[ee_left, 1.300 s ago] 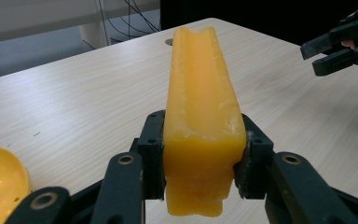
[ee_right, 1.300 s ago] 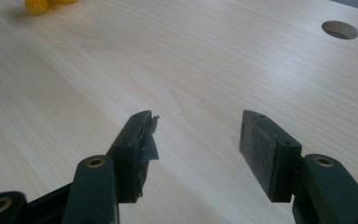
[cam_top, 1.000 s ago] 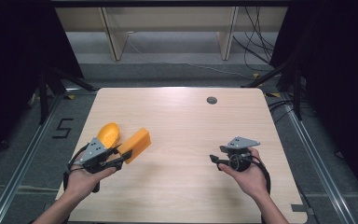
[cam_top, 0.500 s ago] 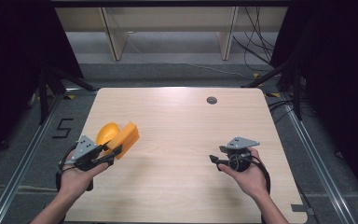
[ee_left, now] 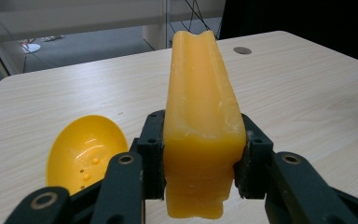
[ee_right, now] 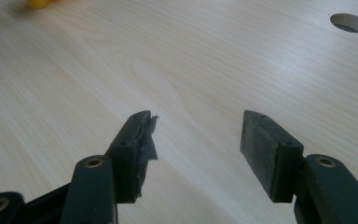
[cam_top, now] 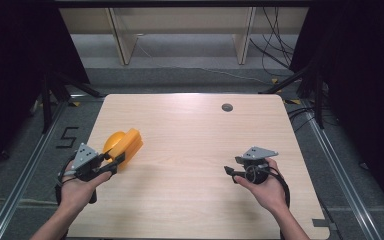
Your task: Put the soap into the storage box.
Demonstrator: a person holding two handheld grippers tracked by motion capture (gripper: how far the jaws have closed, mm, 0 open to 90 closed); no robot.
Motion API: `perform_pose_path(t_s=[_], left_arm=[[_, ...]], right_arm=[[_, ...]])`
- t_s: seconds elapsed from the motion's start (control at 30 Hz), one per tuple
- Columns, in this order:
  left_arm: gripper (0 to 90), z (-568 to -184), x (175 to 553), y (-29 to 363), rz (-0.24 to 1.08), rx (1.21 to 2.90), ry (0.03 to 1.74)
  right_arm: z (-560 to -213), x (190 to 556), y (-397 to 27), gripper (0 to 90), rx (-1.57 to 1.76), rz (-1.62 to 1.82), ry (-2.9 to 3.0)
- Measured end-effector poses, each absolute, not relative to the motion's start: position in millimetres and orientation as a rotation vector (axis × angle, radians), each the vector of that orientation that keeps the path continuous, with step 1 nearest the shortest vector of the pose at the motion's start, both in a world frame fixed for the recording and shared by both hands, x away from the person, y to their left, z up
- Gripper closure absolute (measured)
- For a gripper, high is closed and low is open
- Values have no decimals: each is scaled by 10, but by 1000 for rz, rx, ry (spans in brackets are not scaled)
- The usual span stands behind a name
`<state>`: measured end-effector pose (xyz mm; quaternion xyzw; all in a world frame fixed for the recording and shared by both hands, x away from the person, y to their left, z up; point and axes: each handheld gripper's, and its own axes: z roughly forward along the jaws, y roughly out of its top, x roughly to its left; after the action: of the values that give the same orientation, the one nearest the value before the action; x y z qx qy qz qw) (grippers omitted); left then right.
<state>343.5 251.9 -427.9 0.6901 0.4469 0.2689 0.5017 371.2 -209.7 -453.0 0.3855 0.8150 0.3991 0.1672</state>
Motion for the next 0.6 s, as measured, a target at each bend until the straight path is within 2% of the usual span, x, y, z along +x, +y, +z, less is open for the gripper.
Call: perform_pose_path(t_s=[0.6], left_arm=[[604,-4292,3490,2613,713,1624,1197]], right_arm=[[-4524,3711,-2090,440,1092,1126,2318]])
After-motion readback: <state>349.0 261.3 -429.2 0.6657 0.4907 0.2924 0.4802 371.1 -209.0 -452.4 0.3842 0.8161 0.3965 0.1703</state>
